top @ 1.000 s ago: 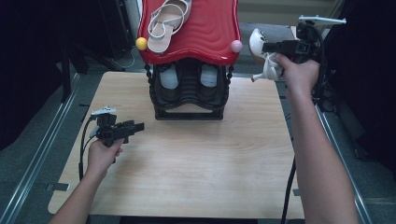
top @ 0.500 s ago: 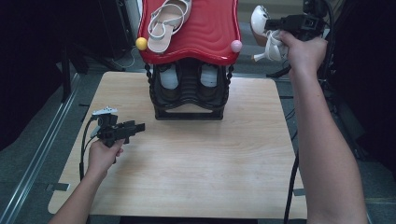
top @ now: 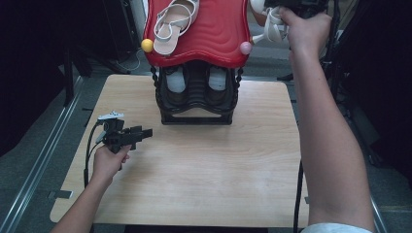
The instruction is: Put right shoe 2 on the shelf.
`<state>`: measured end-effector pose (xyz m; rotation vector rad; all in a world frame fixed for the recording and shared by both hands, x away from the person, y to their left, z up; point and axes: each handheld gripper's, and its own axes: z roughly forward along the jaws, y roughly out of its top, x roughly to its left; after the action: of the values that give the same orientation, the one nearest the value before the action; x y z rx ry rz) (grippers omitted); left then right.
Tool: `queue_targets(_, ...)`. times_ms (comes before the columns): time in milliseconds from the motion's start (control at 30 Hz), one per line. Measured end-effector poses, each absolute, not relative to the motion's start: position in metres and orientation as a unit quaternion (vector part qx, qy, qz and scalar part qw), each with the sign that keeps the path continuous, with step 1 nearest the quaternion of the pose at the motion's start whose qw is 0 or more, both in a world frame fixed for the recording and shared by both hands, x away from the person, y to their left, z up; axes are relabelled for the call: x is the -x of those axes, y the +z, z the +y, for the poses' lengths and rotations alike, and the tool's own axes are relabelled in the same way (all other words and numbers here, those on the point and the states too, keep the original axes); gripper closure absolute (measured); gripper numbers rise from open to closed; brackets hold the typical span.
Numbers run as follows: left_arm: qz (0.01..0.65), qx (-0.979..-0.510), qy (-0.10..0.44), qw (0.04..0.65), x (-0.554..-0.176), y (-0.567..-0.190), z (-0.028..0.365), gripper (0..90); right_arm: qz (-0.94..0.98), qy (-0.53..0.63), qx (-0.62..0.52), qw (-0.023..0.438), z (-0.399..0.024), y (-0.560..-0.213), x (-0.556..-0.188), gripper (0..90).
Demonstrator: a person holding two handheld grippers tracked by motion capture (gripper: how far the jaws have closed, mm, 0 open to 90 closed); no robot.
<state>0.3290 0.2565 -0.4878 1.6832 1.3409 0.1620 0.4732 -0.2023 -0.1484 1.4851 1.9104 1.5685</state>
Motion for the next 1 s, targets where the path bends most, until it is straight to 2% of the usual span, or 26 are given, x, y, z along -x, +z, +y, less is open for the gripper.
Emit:
queue_targets(400, 0.547, -0.687, 0.062, 0.474, -0.329, -0.488, 0.256, 39.3, 0.668, 0.549, -0.484, 0.135, -0.159, -0.128, -0.483, 88.5)
queue_targets(700, 0.548, -0.685, 0.063, 0.477, -0.329, -0.488, 0.259, 39.3, 0.696, 0.528, -0.460, 0.161, -0.132, -0.141, -0.492, 88.5)
queue_targets(1000, 0.547, -0.685, 0.062, 0.478, -0.329, -0.487, 0.257, 39.2, 0.713, 0.512, -0.452, 0.160, -0.114, -0.159, -0.490, 88.5)
